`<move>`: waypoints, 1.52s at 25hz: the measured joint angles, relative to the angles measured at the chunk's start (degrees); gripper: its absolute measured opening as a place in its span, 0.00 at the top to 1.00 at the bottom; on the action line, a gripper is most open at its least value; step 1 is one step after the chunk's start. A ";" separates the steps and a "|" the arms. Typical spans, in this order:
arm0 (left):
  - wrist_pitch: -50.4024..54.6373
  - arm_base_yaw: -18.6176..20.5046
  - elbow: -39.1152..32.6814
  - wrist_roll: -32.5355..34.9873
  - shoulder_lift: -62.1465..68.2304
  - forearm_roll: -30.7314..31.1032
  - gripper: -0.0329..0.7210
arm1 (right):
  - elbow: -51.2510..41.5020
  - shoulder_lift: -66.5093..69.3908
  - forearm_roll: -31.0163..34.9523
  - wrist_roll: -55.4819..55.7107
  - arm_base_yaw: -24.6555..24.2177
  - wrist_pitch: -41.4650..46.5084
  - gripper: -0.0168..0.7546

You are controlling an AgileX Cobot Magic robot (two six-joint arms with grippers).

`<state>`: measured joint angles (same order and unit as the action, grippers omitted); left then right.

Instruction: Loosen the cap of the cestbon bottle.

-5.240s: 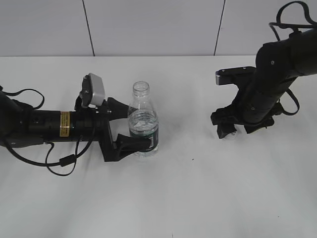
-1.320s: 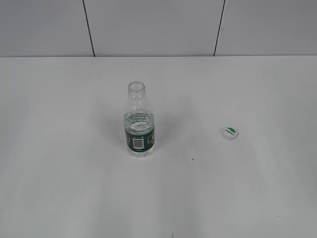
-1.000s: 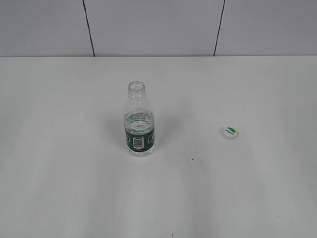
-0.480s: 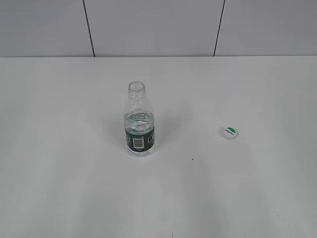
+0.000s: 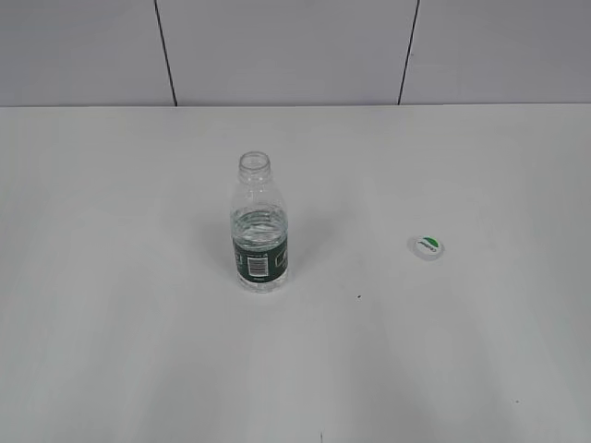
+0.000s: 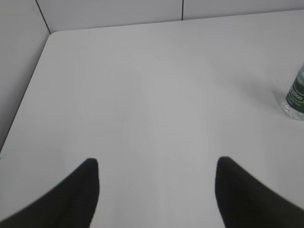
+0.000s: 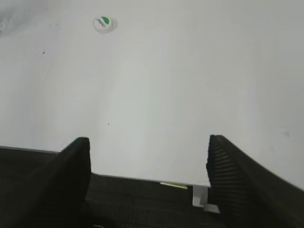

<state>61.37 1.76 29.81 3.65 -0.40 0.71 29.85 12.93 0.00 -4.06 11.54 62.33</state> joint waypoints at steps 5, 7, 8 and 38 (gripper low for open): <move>0.00 0.00 0.00 0.06 0.00 0.00 0.34 | -0.17 -7.37 0.00 0.00 0.00 0.07 0.23; 0.00 0.00 0.00 0.11 0.00 0.00 0.34 | -0.23 -10.22 0.00 0.00 0.00 0.07 0.23; 0.00 0.00 0.00 0.11 0.00 0.00 0.34 | -0.23 -11.81 0.00 0.00 0.00 0.13 0.23; 0.04 0.00 0.00 0.11 0.00 0.33 0.34 | -0.29 -13.35 0.00 -0.13 -6.88 0.25 0.23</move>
<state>61.41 1.76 29.81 3.76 -0.40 1.03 29.56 -0.42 0.00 -4.19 4.66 62.57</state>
